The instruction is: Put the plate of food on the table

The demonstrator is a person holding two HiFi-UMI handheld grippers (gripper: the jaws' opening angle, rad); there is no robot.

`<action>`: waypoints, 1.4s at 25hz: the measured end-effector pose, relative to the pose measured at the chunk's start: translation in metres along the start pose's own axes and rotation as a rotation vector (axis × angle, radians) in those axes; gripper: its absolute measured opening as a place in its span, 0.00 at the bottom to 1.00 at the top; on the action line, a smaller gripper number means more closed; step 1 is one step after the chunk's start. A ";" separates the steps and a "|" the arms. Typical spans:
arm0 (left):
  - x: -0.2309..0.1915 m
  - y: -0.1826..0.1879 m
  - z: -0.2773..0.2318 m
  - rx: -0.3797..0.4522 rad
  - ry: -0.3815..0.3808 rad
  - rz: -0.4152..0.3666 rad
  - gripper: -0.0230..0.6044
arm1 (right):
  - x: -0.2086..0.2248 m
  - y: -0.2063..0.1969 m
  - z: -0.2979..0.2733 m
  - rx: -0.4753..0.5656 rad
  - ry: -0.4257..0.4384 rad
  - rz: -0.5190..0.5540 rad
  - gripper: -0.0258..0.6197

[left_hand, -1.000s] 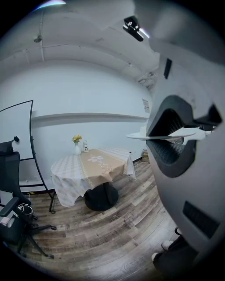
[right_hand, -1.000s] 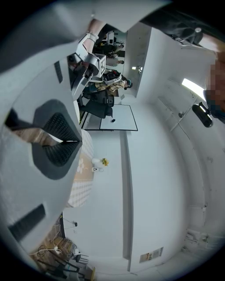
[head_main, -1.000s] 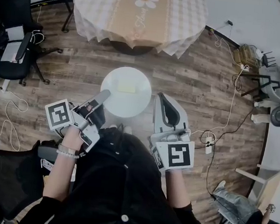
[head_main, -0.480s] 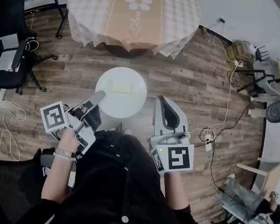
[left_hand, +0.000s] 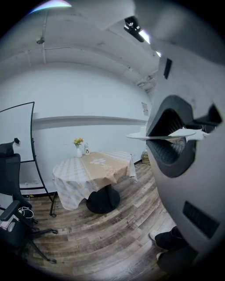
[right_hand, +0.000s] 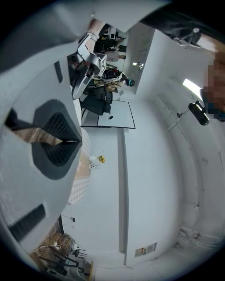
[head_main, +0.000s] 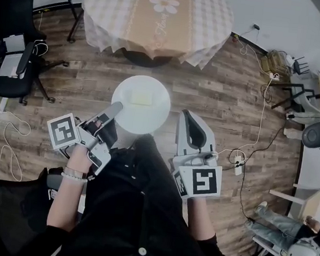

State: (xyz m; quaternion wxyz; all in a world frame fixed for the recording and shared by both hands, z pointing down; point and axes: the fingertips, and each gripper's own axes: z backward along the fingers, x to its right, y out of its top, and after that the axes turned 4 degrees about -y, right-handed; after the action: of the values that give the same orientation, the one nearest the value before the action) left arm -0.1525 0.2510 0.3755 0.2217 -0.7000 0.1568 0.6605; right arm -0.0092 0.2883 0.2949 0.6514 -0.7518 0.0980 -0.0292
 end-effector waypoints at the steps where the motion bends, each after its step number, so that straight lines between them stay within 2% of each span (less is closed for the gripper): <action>1: 0.000 0.000 0.001 0.002 0.000 0.000 0.05 | 0.000 0.000 -0.001 0.000 0.002 0.000 0.04; 14: 0.000 0.015 -0.024 0.046 0.002 -0.016 0.05 | 0.021 -0.001 -0.034 0.013 0.059 -0.001 0.04; 20: 0.005 0.035 -0.064 0.073 -0.009 -0.009 0.05 | 0.052 0.003 -0.072 0.014 0.089 -0.009 0.04; 35: 0.015 0.075 -0.124 0.173 0.011 -0.016 0.05 | 0.100 0.021 -0.145 0.032 0.196 -0.003 0.04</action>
State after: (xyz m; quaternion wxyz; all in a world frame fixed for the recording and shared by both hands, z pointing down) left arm -0.0842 0.1241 0.3564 0.2857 -0.6831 0.2090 0.6388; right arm 0.0616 0.1259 0.2876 0.6505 -0.7350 0.1598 -0.1051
